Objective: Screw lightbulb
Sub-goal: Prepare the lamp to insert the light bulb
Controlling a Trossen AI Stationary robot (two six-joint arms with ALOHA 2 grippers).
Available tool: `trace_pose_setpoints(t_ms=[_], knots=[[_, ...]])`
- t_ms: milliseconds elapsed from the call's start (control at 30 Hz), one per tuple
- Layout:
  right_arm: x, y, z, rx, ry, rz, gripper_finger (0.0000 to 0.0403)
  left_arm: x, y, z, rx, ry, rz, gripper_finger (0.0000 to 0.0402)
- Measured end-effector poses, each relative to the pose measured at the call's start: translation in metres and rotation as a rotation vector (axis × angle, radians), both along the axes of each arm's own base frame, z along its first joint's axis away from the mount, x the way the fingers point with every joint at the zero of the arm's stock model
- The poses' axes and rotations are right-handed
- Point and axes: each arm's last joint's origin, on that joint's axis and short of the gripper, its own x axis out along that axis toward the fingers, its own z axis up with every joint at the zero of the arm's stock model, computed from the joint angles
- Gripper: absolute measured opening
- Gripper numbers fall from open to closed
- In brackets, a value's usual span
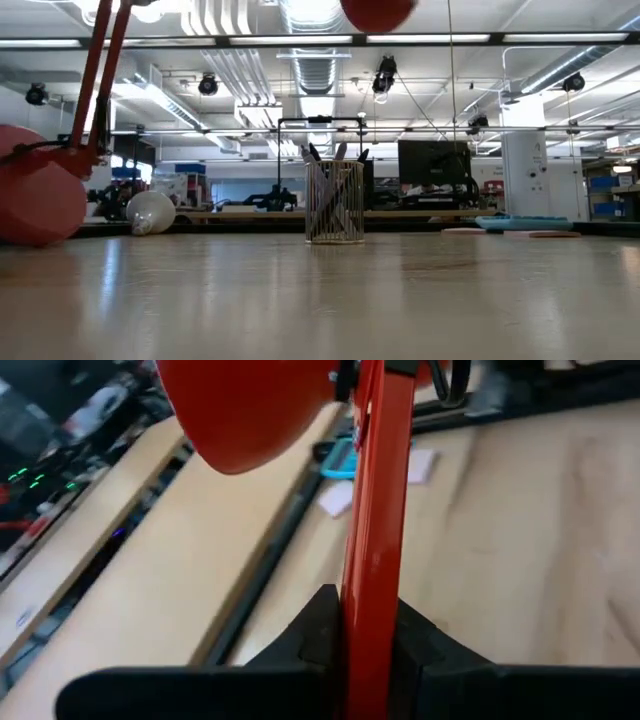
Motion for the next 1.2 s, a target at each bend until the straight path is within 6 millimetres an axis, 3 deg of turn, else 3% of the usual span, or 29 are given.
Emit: trace_pose_setpoints(t_ms=[267, 467, 733, 1000, 1200], knots=[[0.0, 0.0, 0.0, -0.004, 0.0, -0.008, 0.0303, 0.029, -0.012, -0.058, 0.046, 0.164, -0.103, 0.0027], [0.001, -0.003, -0.004, -0.117, -0.007, -0.056, 0.031, 0.054, -0.014, -0.105, 0.16, 0.335, -0.127, 0.0034], [0.018, 0.002, -0.034, -0.283, 0.098, 0.018, 0.0311, 0.077, -0.022, -0.152, 0.294, 0.525, -0.202, 0.0043], [0.052, 0.011, -0.081, -0.509, 0.252, 0.187, 0.0301, 0.085, -0.028, -0.166, 0.217, 0.56, -0.268, 0.0046], [0.072, 0.007, -0.121, -0.494, 0.287, 0.262, 0.0292, 0.085, -0.028, -0.163, 0.163, 0.559, -0.297, 0.0052]])
